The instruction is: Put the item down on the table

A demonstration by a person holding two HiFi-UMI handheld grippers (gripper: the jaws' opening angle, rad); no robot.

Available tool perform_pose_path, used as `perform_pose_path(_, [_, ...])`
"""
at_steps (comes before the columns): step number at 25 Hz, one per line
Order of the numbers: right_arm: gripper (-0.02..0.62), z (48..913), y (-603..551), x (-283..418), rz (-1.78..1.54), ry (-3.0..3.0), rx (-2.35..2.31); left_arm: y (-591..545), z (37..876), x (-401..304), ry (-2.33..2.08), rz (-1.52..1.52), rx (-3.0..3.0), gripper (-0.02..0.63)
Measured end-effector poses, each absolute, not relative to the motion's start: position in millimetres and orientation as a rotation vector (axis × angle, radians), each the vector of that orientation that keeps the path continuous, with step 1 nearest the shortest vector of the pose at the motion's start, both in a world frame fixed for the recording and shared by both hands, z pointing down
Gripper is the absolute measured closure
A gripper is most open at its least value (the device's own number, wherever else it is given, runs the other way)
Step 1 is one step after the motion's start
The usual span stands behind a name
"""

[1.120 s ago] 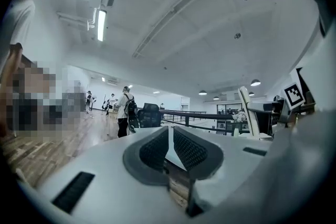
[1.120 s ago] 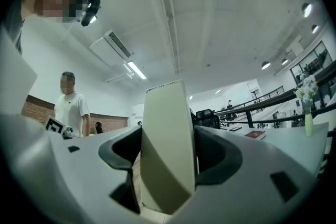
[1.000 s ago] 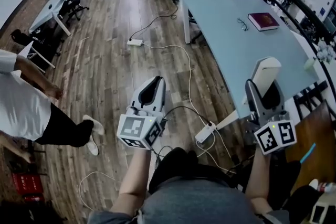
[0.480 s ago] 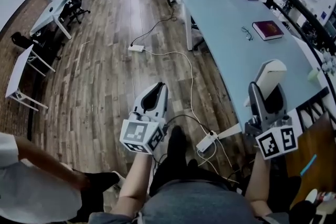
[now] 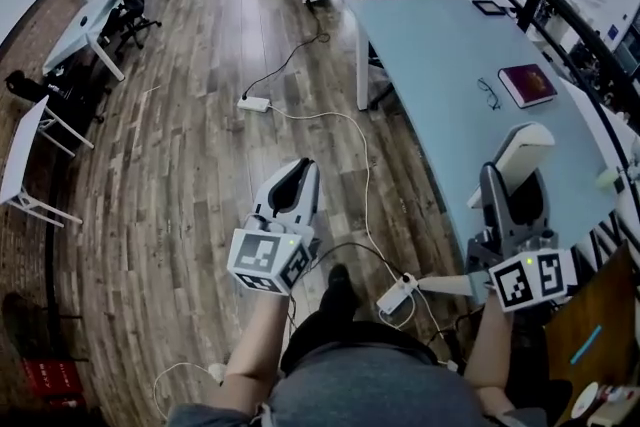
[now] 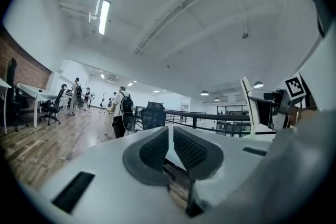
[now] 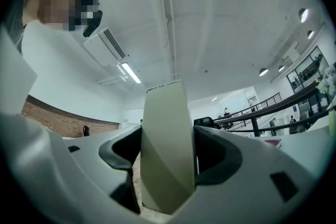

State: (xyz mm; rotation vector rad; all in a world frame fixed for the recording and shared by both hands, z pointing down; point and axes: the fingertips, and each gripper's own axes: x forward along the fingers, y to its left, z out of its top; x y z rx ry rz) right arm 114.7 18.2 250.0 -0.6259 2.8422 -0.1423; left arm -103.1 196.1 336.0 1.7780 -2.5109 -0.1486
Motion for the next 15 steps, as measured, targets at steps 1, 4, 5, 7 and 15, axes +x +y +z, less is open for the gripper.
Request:
perform_pose_path(1, [0.278, 249, 13, 105, -0.142, 2.839, -0.639, 190, 337, -113, -2.500, -0.148, 1.785, 0.574])
perform_pose_path(4, [0.278, 246, 1, 80, -0.148, 2.827, -0.676, 174, 339, -143, -2.476, -0.144, 1.806, 0.574])
perform_pose_path(5, [0.278, 246, -2, 73, -0.149, 2.824, -0.688, 169, 341, -152, -2.468, -0.143, 1.814, 0.574])
perform_pose_path(7, [0.278, 248, -9, 60, -0.141, 2.819, -0.713, 161, 345, -168, -2.455, -0.138, 1.828, 0.574])
perform_pose_path(15, [0.278, 247, -26, 27, -0.117, 2.792, -0.817, 133, 352, -217, -2.400, -0.162, 1.874, 0.574])
